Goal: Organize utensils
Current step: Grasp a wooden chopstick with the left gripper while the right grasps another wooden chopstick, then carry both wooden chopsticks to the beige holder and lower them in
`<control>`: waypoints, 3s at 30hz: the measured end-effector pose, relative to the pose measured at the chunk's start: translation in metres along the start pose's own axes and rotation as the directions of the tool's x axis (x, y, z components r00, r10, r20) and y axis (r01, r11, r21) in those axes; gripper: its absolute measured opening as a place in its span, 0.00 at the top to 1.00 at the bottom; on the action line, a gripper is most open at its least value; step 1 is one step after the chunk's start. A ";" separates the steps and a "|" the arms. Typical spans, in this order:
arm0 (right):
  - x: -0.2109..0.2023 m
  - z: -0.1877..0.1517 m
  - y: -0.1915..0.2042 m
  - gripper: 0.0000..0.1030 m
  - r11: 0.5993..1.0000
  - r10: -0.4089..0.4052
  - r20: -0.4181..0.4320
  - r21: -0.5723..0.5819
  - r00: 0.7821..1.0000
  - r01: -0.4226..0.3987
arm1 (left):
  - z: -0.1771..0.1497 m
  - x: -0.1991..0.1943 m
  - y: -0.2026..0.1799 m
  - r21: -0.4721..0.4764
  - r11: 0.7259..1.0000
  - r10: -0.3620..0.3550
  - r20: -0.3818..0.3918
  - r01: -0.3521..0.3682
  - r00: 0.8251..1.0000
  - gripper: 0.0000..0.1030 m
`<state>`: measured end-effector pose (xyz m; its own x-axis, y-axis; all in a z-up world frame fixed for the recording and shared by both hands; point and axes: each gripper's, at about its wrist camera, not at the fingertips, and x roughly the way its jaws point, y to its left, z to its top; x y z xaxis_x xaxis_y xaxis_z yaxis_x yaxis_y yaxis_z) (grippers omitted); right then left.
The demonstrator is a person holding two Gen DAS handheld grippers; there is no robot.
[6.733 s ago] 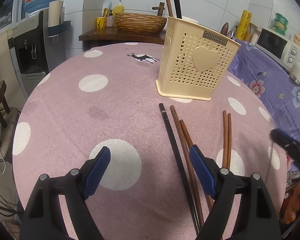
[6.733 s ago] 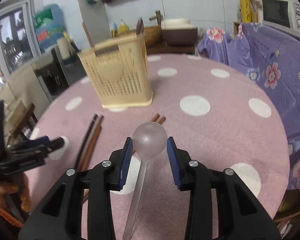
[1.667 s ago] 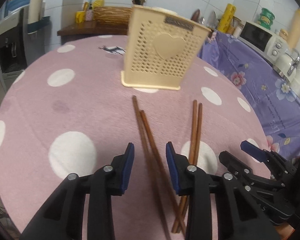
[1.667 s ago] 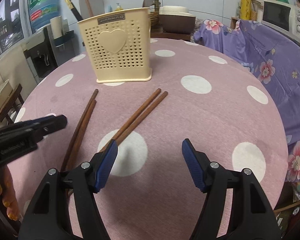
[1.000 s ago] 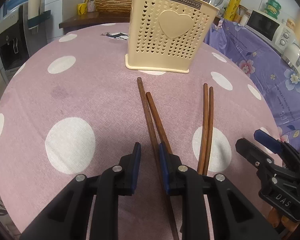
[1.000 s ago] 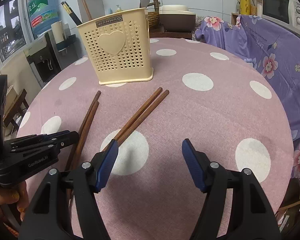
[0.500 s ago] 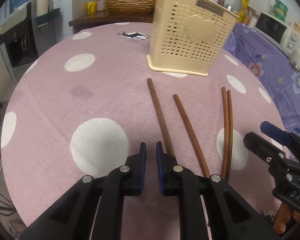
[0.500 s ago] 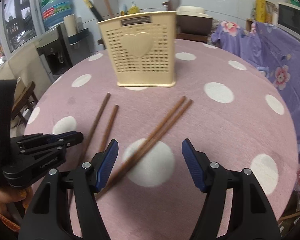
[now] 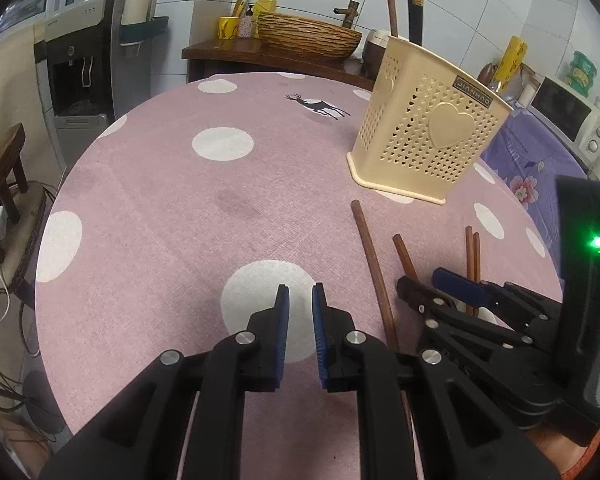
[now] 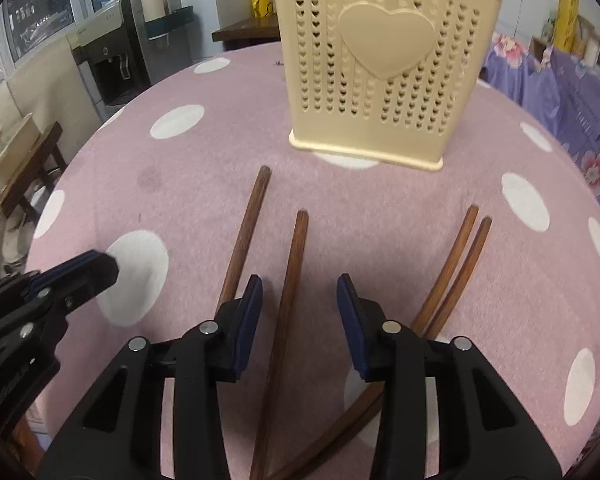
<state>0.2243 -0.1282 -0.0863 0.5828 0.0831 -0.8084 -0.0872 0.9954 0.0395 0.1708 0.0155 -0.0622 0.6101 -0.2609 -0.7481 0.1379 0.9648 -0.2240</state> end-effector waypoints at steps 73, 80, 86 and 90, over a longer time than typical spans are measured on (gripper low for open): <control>-0.164 0.000 -0.085 0.93 0.972 0.158 0.476 0.077 0.865 -0.220 | 0.074 -0.100 -0.080 0.116 0.989 -0.127 0.370 0.090 0.920 0.92; -0.176 0.004 -0.085 0.93 0.976 0.149 0.489 0.066 0.859 -0.207 | 0.071 -0.108 -0.081 0.116 0.988 -0.139 0.391 0.101 0.910 0.92; -0.177 0.004 -0.081 0.93 0.978 0.150 0.487 0.054 0.861 -0.201 | 0.072 -0.111 -0.078 0.116 0.988 -0.137 0.398 0.099 0.907 0.92; -0.179 0.008 -0.081 0.93 0.977 0.160 0.487 0.046 0.859 -0.207 | 0.073 -0.117 -0.077 0.122 0.988 -0.139 0.411 0.097 0.901 0.92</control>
<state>0.1333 -0.2232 0.0597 0.8800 0.2533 -0.4019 -0.1692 0.9576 0.2331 0.1458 -0.0259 0.0877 0.8512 -0.3554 -0.3861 0.2906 0.9319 -0.2171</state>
